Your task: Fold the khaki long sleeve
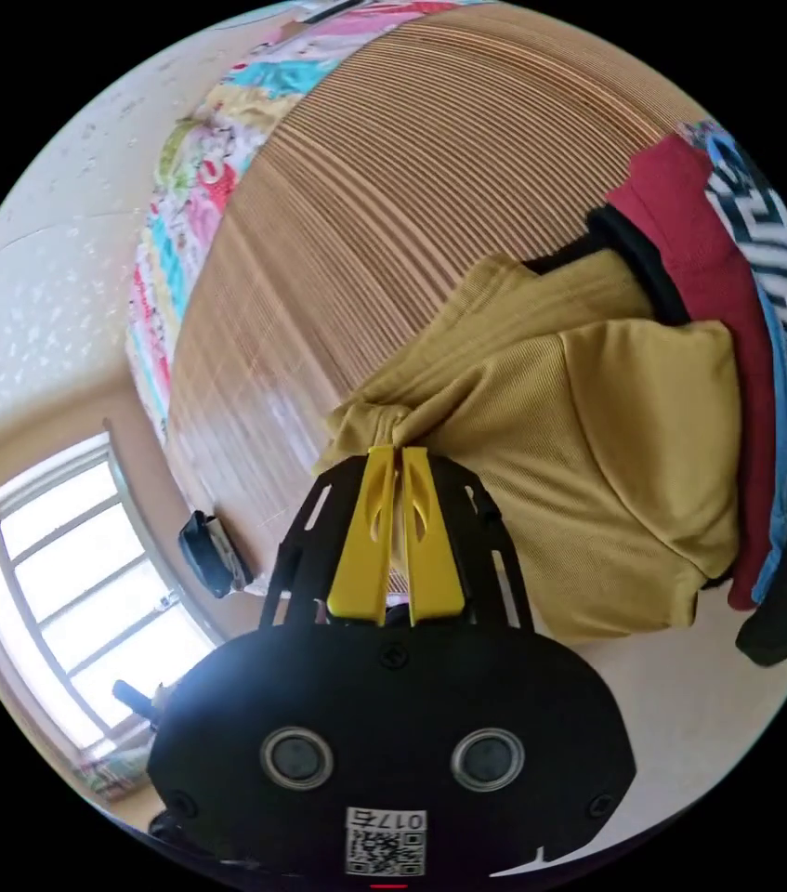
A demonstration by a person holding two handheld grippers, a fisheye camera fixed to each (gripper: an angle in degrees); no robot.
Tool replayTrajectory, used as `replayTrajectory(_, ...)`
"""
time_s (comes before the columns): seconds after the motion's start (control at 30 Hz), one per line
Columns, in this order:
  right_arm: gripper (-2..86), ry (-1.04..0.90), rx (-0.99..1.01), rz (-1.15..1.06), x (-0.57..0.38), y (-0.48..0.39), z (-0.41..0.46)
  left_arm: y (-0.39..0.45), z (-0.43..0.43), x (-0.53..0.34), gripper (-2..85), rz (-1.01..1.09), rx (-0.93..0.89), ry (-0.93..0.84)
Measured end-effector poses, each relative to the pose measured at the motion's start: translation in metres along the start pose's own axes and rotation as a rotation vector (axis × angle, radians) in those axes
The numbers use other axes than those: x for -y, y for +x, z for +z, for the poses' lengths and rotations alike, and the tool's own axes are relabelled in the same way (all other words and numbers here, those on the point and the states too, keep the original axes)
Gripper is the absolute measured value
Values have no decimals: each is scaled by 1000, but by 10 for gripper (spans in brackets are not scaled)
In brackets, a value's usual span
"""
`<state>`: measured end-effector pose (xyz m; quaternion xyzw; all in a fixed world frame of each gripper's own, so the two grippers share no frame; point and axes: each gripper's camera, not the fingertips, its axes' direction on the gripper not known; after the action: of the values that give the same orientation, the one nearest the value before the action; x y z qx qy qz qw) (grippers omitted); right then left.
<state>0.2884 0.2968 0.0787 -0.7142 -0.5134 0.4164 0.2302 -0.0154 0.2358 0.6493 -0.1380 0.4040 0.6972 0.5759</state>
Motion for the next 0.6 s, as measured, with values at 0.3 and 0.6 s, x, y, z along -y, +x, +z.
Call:
replayTrajectory(0.3,10,98,292,-925,-127,-96,-125,-33,-15,-49,-10,-56,34,317)
replayTrajectory(0.6,8,311,1001,-1634,-311,-25,-302,44,54,24,-10,320,-87,186)
